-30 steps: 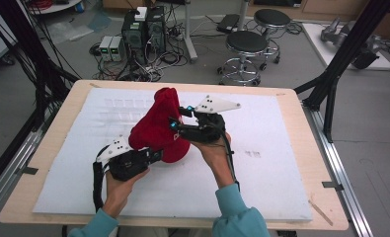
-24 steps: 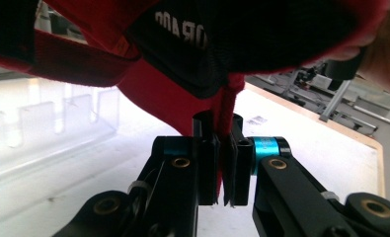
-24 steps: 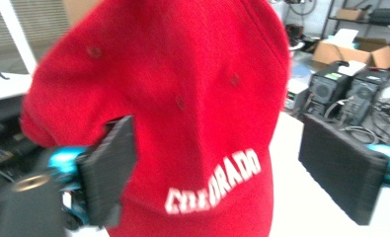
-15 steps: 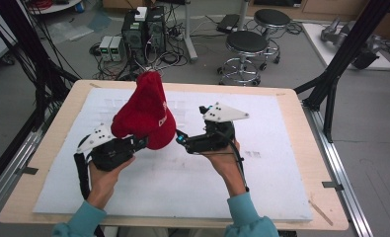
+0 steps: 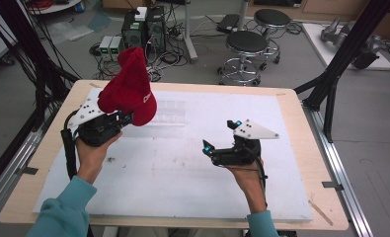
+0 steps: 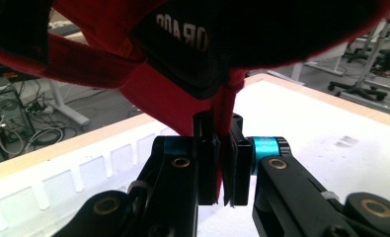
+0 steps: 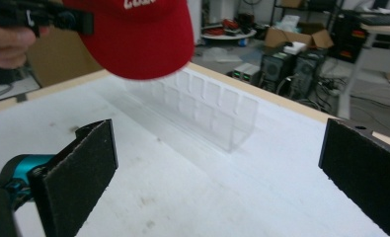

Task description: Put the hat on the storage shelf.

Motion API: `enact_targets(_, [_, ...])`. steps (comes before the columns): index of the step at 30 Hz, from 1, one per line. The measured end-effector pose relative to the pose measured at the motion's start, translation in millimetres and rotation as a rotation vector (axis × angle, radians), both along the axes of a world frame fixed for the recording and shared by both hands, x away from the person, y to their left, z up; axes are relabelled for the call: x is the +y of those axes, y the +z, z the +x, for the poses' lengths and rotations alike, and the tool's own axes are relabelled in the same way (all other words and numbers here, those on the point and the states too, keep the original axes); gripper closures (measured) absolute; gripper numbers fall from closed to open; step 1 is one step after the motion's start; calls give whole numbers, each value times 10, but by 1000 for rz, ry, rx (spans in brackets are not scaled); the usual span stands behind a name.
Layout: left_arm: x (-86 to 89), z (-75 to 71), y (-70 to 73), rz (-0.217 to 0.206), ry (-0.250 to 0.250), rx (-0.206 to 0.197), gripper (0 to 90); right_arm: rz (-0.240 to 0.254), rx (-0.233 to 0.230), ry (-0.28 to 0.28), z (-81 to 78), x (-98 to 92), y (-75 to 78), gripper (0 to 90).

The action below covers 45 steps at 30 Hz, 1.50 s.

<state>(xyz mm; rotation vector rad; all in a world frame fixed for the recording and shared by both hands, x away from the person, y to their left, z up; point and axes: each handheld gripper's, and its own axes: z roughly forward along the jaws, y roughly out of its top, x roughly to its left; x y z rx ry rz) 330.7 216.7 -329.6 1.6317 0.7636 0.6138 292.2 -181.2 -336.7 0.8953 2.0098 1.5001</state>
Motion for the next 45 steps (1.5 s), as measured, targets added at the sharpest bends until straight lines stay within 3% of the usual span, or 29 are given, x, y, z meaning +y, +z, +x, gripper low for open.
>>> enact_targets(5, [-5, 175, -67, 59, 52, -12, 856, 8, 5, -47, -105, -216, -141, 4])
enact_targets(10, [18, 287, -110, 63, 82, -15, 855, 0, 5, -90, -178, -395, -287, 4])
enact_targets(12, [37, 341, -143, 66, 102, -10, 855, 18, 10, -115, -209, -493, -412, 4])
enact_targets(15, [83, 422, -209, 88, 130, 12, 855, 29, 23, -132, -217, -540, -534, 4])
enact_targets(23, [76, 506, -277, 111, 142, 21, 855, 38, 43, -142, -212, -551, -800, 4])
enact_targets(26, [51, 533, -305, 122, 151, 23, 855, 19, 62, -152, -212, -537, -822, 4])
enact_targets(36, [-20, 591, -373, 165, 158, 35, 855, 31, 33, -189, -234, -569, -808, 4])
enact_targets(41, [-60, 625, -426, 172, 164, 51, 855, 40, -62, -207, -279, -563, -778, 4])
enact_targets(45, [-72, 635, -445, 176, 162, 55, 855, 50, -84, -224, -308, -565, -764, 4])
